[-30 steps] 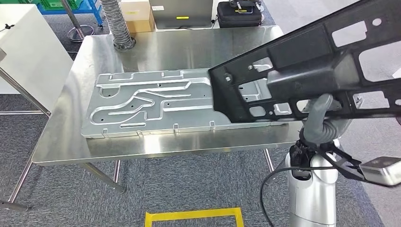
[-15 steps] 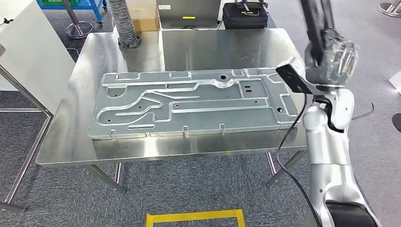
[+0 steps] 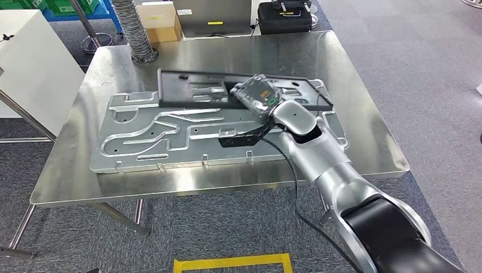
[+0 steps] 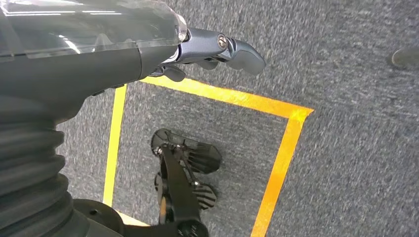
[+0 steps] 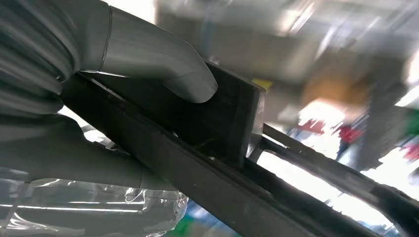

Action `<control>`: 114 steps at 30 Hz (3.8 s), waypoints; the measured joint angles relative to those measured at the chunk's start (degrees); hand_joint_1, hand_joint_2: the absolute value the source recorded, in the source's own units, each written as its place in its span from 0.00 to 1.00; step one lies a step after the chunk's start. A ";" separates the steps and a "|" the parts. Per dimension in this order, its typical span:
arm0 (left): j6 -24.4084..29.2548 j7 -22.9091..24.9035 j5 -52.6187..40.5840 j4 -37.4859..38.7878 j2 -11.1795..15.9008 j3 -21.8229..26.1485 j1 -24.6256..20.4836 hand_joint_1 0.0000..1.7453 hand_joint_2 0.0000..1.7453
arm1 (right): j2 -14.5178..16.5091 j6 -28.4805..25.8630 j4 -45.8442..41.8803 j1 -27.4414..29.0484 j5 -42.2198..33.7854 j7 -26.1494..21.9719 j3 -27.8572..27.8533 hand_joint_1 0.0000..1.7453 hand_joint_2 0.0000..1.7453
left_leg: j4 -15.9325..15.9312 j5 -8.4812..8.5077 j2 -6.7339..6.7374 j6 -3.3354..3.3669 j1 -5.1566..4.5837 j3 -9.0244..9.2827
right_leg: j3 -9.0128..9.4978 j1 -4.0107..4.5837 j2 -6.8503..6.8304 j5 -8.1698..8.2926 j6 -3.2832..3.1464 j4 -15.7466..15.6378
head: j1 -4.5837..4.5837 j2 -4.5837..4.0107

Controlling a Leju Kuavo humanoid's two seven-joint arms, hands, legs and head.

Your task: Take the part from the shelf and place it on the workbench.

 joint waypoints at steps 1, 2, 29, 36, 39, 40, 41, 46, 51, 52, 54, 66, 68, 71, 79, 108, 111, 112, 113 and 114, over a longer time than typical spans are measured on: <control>-0.01 -0.07 0.06 0.01 -0.02 -0.07 0.05 0.00 1.00 | 0.99 0.39 1.72 0.02 -0.40 -0.46 1.04 1.00 1.00 | -0.47 1.04 0.00 0.16 -0.02 -0.14 | 0.10 0.21 0.02 -0.12 -0.11 0.06 | 0.00 0.00; -0.01 -0.14 0.10 0.01 -0.04 -0.10 0.09 0.00 1.00 | 1.71 0.63 2.97 0.02 -0.69 -0.69 1.76 1.00 1.00 | -1.79 2.27 0.00 0.33 -0.04 0.22 | 0.18 0.36 0.02 -0.21 -0.18 0.10 | 0.00 0.00; -0.53 -1.91 -1.50 0.10 -0.36 -0.99 -0.71 0.00 1.00 | 2.77 1.58 20.70 0.92 -2.69 -0.60 7.17 0.75 0.75 | -11.93 4.39 -0.11 0.90 -0.48 6.21 | 0.88 -0.32 -0.39 0.66 0.37 -1.34 | 0.00 0.00; 0.05 -3.46 -1.57 0.10 -0.13 -1.62 -0.16 0.00 1.00 | 1.94 0.15 21.94 1.20 -3.33 2.78 7.17 0.00 0.00 | -9.98 4.88 -0.06 0.00 0.23 5.98 | 0.89 -0.44 -0.32 0.33 0.78 -0.72 | 0.00 0.00; 0.72 -3.68 -1.67 0.10 -0.07 -1.75 -0.08 0.00 0.50 | 1.47 -0.18 22.19 1.01 -3.62 3.05 7.17 0.00 0.00 | -16.05 6.22 -0.26 0.77 0.20 9.07 | 0.49 -0.14 0.00 0.08 1.73 -0.01 | 0.01 0.00; 0.96 -3.77 -1.71 0.10 -0.07 -1.79 -0.03 0.00 0.25 | 1.30 -0.29 22.26 0.92 -3.71 3.06 7.17 0.00 0.00 | -16.08 6.32 -0.27 1.26 0.06 9.04 | 0.42 -0.11 0.12 0.16 2.04 0.02 | 0.01 0.00; 1.21 -3.83 -1.76 0.10 -0.07 -1.85 0.00 0.00 0.00 | 1.15 -0.42 22.31 0.85 -3.81 3.05 7.17 0.00 0.00 | -16.12 6.43 -0.19 1.67 0.07 9.03 | 0.39 -0.19 0.17 0.16 2.36 0.00 | 0.00 0.00; 1.81 -3.71 -1.92 0.10 -0.06 -2.00 -0.07 0.00 0.00 | 0.77 -1.11 22.55 0.83 -4.31 2.98 7.17 0.00 0.00 | -16.42 6.94 0.20 3.03 0.01 8.77 | -5.21 -0.51 -0.13 -6.60 3.46 12.25 | 0.00 0.00; 1.80 -3.69 -1.92 0.10 -0.08 -2.00 0.13 0.00 0.00 | 0.68 -3.27 22.66 0.94 -5.61 1.89 6.76 0.00 0.00 | -16.37 7.04 0.17 3.12 -0.32 8.67 | -3.00 -0.30 -0.17 -2.95 2.47 8.31 | 0.00 0.00; 1.79 -3.69 -1.92 0.10 -0.11 -2.01 0.13 0.00 0.00 | 0.68 -4.11 22.57 0.88 -6.04 1.44 6.53 0.00 0.00 | -16.33 7.05 0.16 2.99 -0.45 8.64 | -1.01 -0.11 -0.22 -1.53 2.10 4.34 | 0.00 0.00; 1.77 -3.70 -1.91 0.10 -0.19 -2.01 0.17 0.00 0.00 | 0.74 -6.47 22.27 0.85 -7.08 0.05 5.95 0.00 0.00 | -16.32 7.09 0.16 2.51 -0.55 8.49 | 0.84 0.24 -0.30 -0.54 1.64 0.30 | 0.00 0.00; 1.70 -3.76 -1.43 0.10 -0.21 -2.00 0.58 0.00 0.00 | 1.47 -20.81 12.82 4.11 -15.85 -12.84 0.59 0.00 0.00 | -7.22 4.27 0.20 0.36 -0.20 4.32 | 1.45 -0.28 -0.41 -0.18 0.60 -0.73 | 0.00 0.00; 1.67 -3.85 -1.11 0.10 -0.21 -1.99 0.57 0.00 0.00 | 1.26 -22.33 9.09 5.13 -16.36 -13.28 0.15 0.00 0.00 | -14.11 6.65 0.16 0.66 -0.20 7.73 | 1.27 -0.08 -0.30 -0.56 1.12 -0.21 | 0.00 0.00; 1.54 -4.03 -0.55 0.10 -0.22 -1.93 0.87 0.00 0.00 | 0.23 -24.06 2.65 7.62 -16.75 -13.14 -0.21 0.00 0.00 | -16.09 6.77 0.00 1.78 -0.38 8.53 | 1.01 0.13 -0.24 -0.65 1.93 -0.01 | 0.00 0.00; -0.57 -6.76 2.42 0.10 -0.24 -0.84 2.70 0.00 0.00 | -6.28 -30.31 -21.18 21.27 -21.06 -12.79 -8.62 0.00 0.00 | -16.41 6.88 -0.26 3.51 -0.29 8.60 | -6.93 -0.32 -0.29 -8.08 3.50 16.63 | 0.00 0.00; -2.19 -7.16 4.39 0.14 -1.79 2.84 4.67 0.00 0.00 | -3.85 -27.31 -40.21 61.74 -38.58 -22.57 -65.73 0.00 0.00 | -17.23 5.14 0.45 4.45 -0.89 11.35 | -5.57 -0.74 -0.47 -8.66 4.20 13.45 | 0.01 0.00; -2.18 -7.07 4.39 0.14 -2.02 2.85 4.83 0.00 0.00 | -3.49 -26.70 -33.65 61.26 -38.21 -22.59 -68.47 0.00 0.25 | -16.92 6.66 0.47 4.10 -0.93 9.17 | -2.28 -0.92 -0.49 -7.09 4.30 13.82 | 0.00 0.00; -2.16 -7.02 4.39 0.14 -2.09 2.85 4.83 0.00 0.00 | -3.44 -26.52 -32.02 60.89 -38.20 -22.58 -69.11 0.00 0.50 | -16.74 7.04 0.50 3.89 -0.92 8.62 | 0.81 -0.92 -0.48 -5.76 4.17 9.93 | 0.00 0.00; -2.14 -6.94 4.37 0.14 -2.16 2.85 4.81 0.00 0.00 | -3.50 -26.27 -30.05 60.25 -38.06 -22.56 -69.80 0.00 0.75 | -16.58 7.39 0.54 3.61 -0.95 8.20 | 3.98 -0.83 -0.47 -5.32 3.94 5.41 | 0.01 0.00; -2.10 -6.80 4.35 0.14 -2.25 2.85 4.75 0.00 0.00 | -3.68 -25.99 -27.36 59.51 -37.71 -22.54 -70.69 0.00 1.00 | -16.53 7.73 0.60 3.29 -0.97 7.99 | 6.33 -0.67 -0.46 -5.21 3.63 1.86 | 0.00 0.00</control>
